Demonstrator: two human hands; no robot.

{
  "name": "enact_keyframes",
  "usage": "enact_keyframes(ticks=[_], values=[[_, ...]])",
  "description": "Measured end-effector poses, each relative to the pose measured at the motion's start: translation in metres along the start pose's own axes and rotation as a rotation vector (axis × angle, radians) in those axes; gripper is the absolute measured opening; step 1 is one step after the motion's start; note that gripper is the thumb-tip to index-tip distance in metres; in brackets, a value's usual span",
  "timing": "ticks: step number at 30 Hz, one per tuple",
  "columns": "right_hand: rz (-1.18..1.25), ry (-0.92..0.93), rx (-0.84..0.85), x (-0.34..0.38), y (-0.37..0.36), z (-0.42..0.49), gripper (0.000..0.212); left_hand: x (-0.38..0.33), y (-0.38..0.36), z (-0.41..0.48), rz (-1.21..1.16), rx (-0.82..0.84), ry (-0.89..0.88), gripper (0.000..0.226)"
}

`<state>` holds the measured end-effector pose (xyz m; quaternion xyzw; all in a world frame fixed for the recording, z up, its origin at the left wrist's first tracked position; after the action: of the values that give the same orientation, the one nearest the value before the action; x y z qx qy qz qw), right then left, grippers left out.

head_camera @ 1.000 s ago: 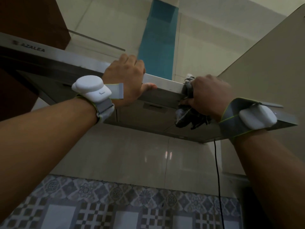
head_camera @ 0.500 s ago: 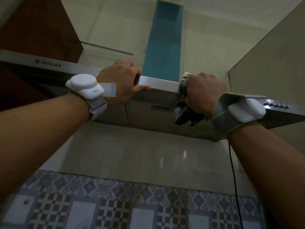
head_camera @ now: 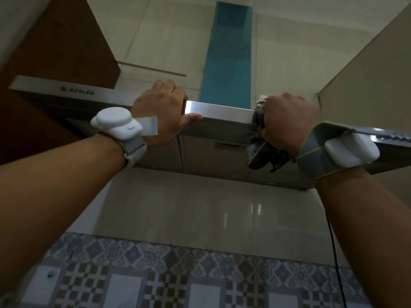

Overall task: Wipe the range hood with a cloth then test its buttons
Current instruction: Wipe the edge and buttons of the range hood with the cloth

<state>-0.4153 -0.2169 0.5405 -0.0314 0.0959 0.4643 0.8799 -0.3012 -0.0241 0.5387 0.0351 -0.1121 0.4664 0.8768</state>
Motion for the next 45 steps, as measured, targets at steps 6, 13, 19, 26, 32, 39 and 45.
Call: enact_keyframes(ticks=[6,13,19,26,32,39,45], values=[[-0.033,0.024,-0.042,0.018,0.003,0.004,0.021,0.000,-0.003,-0.001,0.009,-0.035,-0.004,0.075],[0.020,0.097,-0.111,0.060,0.012,0.013,0.021,0.000,-0.005,0.000,0.054,-0.040,0.002,0.075],[0.049,0.105,-0.120,0.058,0.014,0.009,0.017,0.003,0.000,0.001,-0.028,0.030,-0.001,0.067],[0.074,0.110,-0.120,0.055,0.015,0.007,0.017,0.025,0.009,-0.003,-0.054,0.093,-0.002,0.080],[0.050,0.103,-0.132,0.055,0.015,0.009,0.018,0.033,0.005,-0.003,-0.016,0.036,0.013,0.089],[0.009,0.075,-0.120,0.073,0.016,0.013,0.023,0.028,0.007,-0.006,0.025,-0.011,0.030,0.087],[0.020,0.143,-0.139,0.105,0.024,0.017,0.022,0.029,0.005,-0.008,0.033,-0.015,0.061,0.087]])
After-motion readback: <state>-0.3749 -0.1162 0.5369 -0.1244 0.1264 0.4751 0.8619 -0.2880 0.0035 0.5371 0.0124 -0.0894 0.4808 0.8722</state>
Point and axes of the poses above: each hand's wrist, its own z-axis towards the middle knuckle, its own y-axis out of the back of the hand, x = y × z, the point moved 6 cm from there along z, towards the middle knuckle, and after that the axes turned 8 degrees about -z, right-handed, at the moved point
